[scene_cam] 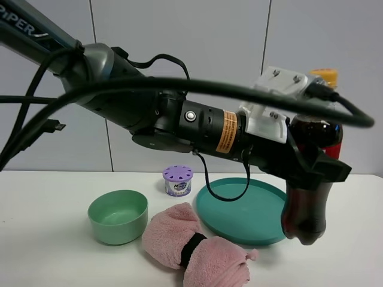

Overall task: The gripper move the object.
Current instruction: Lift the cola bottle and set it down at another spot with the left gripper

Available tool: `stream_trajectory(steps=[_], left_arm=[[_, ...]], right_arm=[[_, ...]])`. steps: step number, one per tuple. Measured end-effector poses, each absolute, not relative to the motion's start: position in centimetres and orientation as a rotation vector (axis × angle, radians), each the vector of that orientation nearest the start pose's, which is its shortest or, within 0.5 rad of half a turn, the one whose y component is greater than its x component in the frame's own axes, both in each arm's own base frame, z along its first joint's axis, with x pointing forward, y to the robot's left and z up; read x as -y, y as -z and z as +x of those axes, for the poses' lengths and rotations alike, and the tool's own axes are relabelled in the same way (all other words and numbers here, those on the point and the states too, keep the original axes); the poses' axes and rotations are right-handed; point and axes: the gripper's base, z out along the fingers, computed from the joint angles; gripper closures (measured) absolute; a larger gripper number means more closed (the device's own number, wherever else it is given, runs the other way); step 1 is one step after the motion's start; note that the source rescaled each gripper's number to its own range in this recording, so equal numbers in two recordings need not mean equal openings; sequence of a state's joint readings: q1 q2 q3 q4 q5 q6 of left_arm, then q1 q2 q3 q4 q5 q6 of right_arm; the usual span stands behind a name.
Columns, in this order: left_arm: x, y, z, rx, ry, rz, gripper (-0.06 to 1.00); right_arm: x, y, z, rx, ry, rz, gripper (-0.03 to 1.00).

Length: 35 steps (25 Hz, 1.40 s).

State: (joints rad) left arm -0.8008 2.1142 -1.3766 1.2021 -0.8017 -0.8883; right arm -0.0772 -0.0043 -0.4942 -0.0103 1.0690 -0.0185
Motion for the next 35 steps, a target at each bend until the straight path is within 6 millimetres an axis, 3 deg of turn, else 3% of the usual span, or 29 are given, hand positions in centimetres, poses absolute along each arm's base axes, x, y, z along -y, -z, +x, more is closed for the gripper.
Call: stream_trajectory(steps=[10, 17, 35], left_arm=[[37.2, -16.1, 27.4, -1.431, 1.096, 1.411, 0.94], [37.2, -15.5, 27.4, -1.352, 1.033, 1.476, 0.94], [37.3, -13.4, 27.6, -1.337, 0.997, 1.523, 0.94]], right_arm=[[0.0, -27.5, -0.5, -2.054, 0.072, 0.061, -0.03], [0.0, -27.5, -0.5, -2.054, 0.072, 0.061, -0.03], [0.0, -27.5, -0.5, -2.054, 0.072, 0.061, -0.03]])
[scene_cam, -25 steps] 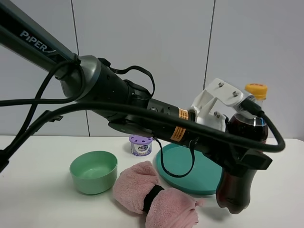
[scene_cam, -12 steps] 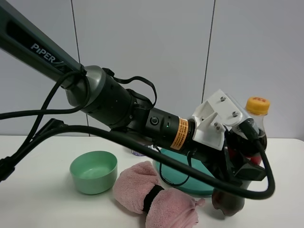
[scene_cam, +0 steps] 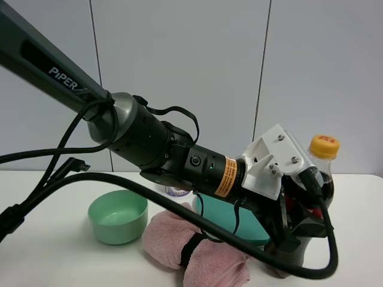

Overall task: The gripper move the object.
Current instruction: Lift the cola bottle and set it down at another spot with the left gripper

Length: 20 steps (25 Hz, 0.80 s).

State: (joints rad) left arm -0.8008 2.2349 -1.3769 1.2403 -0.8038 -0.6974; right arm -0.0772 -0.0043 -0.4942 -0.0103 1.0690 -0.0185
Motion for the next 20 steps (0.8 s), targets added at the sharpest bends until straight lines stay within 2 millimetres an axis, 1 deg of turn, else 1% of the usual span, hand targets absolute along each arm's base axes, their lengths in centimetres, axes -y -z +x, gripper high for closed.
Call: stream_trajectory(steps=[7, 16, 20], left_arm=[[37.34, -13.26, 27.82, -1.367, 0.989, 1.491, 0.94], [37.33, -13.24, 27.85, -1.37, 0.985, 1.49, 0.94], [37.34, -13.27, 27.9, -1.373, 0.984, 1.484, 0.92]], right_arm=[[0.04, -27.5, -0.53, -2.054, 0.072, 0.061, -0.03], [0.04, -27.5, -0.53, -2.054, 0.072, 0.061, -0.03], [0.04, -27.5, -0.53, -2.054, 0.072, 0.061, -0.03]])
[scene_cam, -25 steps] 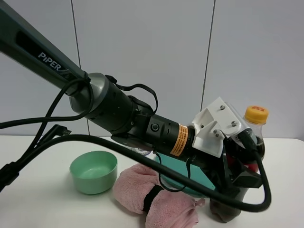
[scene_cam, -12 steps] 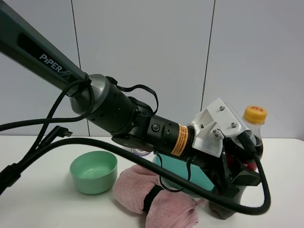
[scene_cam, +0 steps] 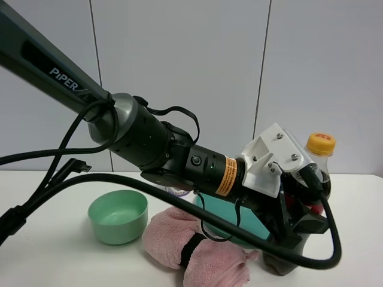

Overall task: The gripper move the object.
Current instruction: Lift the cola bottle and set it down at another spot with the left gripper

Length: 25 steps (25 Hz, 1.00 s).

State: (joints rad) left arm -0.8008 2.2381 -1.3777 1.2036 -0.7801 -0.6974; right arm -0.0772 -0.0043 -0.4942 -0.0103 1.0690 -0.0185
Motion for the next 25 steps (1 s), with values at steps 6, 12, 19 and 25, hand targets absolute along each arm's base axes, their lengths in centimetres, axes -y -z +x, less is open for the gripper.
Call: stream_trajectory(steps=[6, 12, 19, 25], left_arm=[[37.5, -13.6, 28.1, -1.366, 0.983, 1.472, 0.78], [37.5, -13.7, 28.1, -1.377, 0.99, 1.459, 0.51], [37.4, -15.6, 28.5, -1.417, 0.984, 1.379, 0.47], [37.1, -16.8, 28.9, -1.495, 0.949, 1.315, 0.33]], right_arm=[[0.0, -27.5, -0.5, -2.054, 0.072, 0.061, -0.03], [0.0, -27.5, -0.5, -2.054, 0.072, 0.061, -0.03], [0.0, -27.5, -0.5, -2.054, 0.072, 0.061, -0.03], [0.0, -27.5, -0.5, -2.054, 0.072, 0.061, -0.03]])
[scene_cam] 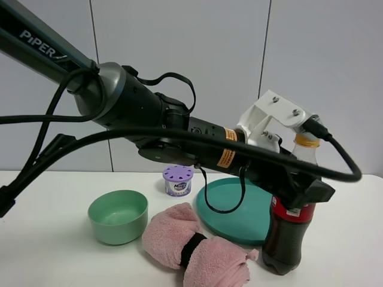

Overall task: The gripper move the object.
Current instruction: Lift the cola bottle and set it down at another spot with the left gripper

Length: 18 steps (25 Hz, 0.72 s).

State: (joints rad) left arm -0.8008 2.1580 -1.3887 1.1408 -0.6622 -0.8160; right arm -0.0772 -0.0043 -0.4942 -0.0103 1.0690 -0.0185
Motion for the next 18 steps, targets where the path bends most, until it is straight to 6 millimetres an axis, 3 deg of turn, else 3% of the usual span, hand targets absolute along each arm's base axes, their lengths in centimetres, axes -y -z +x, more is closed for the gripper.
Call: stream_trajectory(steps=[9, 18], left_arm=[[37.1, -17.1, 28.9, -1.629, 1.06, 1.194, 0.3], [37.0, -18.6, 28.3, -1.663, 1.152, 1.165, 0.3]], right_arm=[[0.0, -27.5, -0.5, -2.054, 0.072, 0.061, -0.03], [0.0, -27.5, -0.5, -2.054, 0.072, 0.061, -0.03]])
